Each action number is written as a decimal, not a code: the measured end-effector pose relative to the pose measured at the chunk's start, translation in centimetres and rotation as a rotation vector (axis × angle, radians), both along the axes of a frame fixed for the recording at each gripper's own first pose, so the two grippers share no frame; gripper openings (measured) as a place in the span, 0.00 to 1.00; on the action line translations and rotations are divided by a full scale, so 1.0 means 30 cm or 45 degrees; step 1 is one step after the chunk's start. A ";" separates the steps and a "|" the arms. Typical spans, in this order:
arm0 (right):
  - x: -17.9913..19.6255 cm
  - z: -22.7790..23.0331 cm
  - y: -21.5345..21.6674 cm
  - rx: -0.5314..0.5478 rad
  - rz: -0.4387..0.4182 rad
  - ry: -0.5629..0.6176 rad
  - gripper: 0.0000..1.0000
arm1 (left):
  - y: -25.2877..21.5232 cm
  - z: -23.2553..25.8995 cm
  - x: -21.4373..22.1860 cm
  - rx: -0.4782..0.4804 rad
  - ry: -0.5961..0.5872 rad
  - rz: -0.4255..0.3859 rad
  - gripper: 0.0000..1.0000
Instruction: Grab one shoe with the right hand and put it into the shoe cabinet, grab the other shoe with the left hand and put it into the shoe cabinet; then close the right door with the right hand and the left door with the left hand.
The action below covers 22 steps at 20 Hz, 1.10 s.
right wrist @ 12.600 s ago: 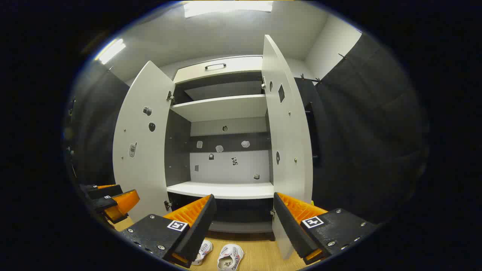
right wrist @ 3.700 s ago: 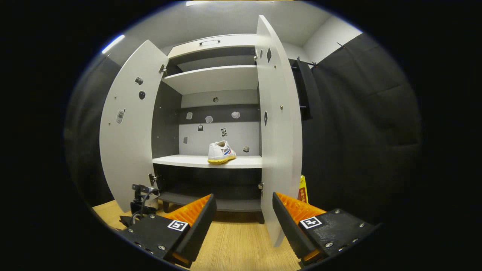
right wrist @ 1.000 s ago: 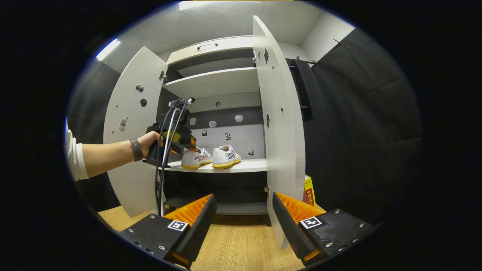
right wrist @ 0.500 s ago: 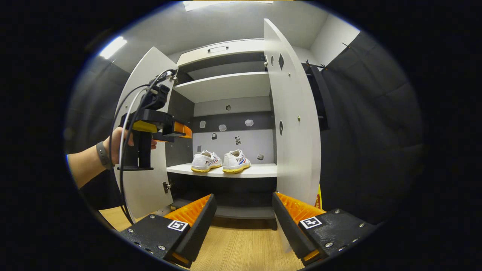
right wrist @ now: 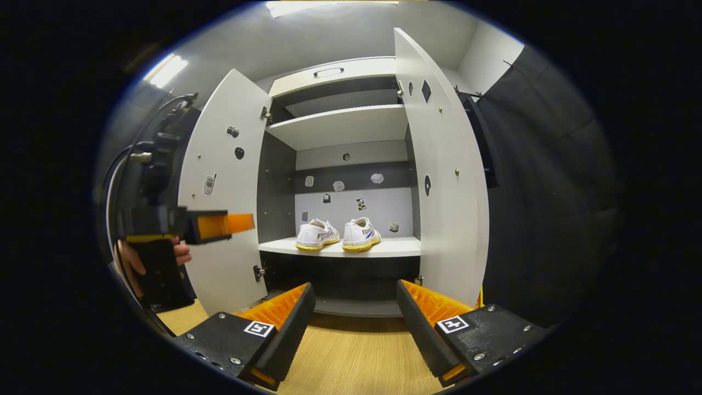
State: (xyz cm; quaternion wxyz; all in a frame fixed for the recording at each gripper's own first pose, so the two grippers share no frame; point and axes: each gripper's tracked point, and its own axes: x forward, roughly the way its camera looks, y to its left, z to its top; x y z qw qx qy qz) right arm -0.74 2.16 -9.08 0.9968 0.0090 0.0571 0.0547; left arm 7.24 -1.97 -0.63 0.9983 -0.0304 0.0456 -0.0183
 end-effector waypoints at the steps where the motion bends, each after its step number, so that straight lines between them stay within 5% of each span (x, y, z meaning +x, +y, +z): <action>1: -0.005 0.002 0.007 0.003 0.005 -0.003 0.92 | 0.005 -0.036 -0.040 -0.001 0.005 0.020 0.96; 7: -0.035 -0.063 0.030 0.061 0.006 0.061 0.92 | 0.015 -0.194 -0.233 -0.010 0.062 0.116 0.97; 12: -0.039 0.012 -0.018 0.069 -0.011 0.046 0.92 | -0.012 -0.216 -0.249 0.019 0.067 0.103 0.97; 22: 0.109 0.573 -0.700 -0.073 -0.364 -0.152 0.92 | -0.039 -0.234 -0.232 0.035 0.076 0.072 0.97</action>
